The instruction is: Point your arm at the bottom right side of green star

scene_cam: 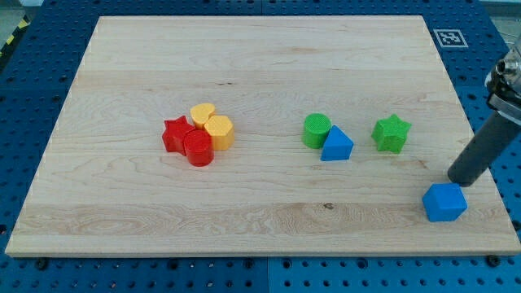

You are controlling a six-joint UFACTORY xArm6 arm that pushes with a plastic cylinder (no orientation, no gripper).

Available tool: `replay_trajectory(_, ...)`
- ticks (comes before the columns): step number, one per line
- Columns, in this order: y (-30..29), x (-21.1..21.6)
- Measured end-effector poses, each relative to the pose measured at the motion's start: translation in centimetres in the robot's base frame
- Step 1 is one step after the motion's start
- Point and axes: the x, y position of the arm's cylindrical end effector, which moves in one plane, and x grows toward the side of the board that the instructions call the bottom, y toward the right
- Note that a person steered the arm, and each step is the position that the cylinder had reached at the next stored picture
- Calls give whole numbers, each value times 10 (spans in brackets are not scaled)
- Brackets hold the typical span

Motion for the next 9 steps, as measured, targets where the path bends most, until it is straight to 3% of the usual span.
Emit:
replay_trajectory(3, -38, -3)
replay_trajectory(9, -40, -25)
